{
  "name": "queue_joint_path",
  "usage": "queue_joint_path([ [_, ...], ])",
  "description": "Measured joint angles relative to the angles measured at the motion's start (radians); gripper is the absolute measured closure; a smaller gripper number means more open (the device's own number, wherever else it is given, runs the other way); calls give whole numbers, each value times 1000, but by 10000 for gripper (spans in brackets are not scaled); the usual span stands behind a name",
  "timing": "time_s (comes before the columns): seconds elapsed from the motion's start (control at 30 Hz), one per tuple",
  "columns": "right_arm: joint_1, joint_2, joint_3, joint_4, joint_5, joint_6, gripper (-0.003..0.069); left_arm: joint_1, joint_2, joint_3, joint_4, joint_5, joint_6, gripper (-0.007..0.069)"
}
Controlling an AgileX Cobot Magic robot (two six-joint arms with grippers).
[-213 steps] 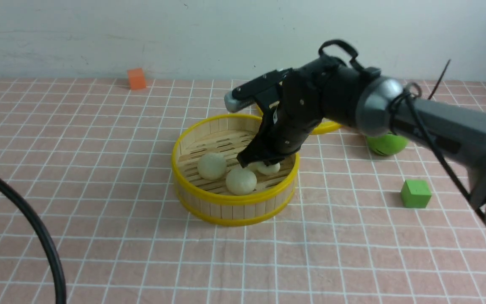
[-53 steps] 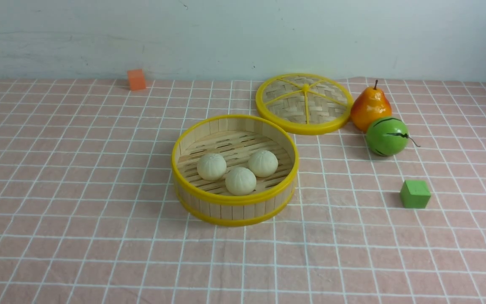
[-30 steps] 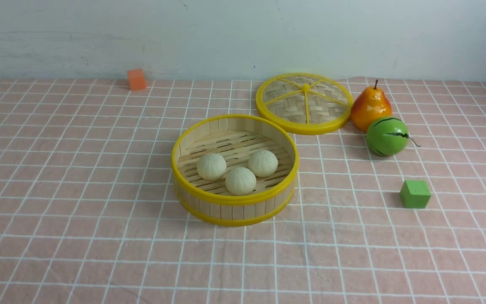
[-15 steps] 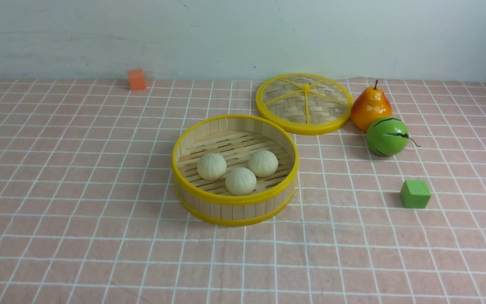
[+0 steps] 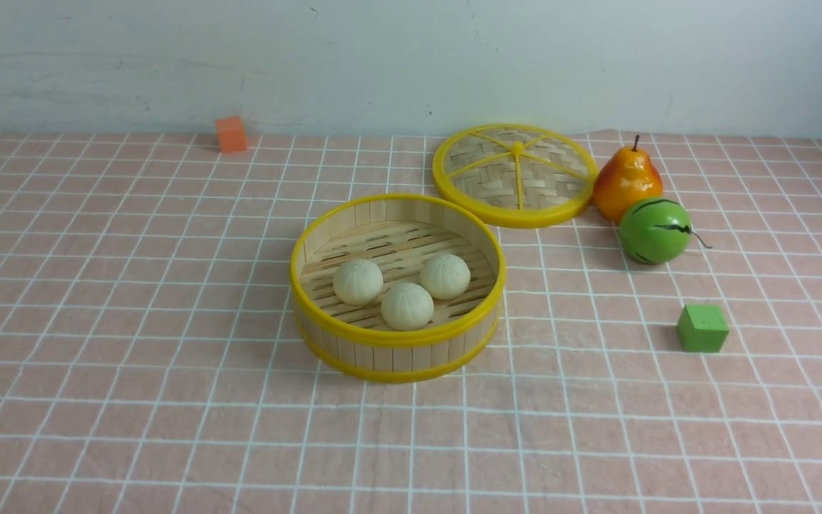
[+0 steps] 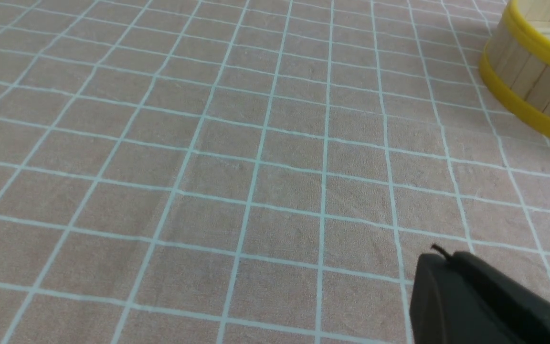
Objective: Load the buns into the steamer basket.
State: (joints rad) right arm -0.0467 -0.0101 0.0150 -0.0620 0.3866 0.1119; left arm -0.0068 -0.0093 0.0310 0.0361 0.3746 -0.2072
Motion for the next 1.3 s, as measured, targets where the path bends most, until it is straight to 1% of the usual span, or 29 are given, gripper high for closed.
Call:
queue_joint_path([
  [0.67, 0, 0, 0, 0, 0, 0, 573, 1, 0, 0, -7, -2, 0, 638],
  [1.3, 0, 0, 0, 0, 0, 0, 564, 1, 0, 0, -7, -2, 0, 638],
])
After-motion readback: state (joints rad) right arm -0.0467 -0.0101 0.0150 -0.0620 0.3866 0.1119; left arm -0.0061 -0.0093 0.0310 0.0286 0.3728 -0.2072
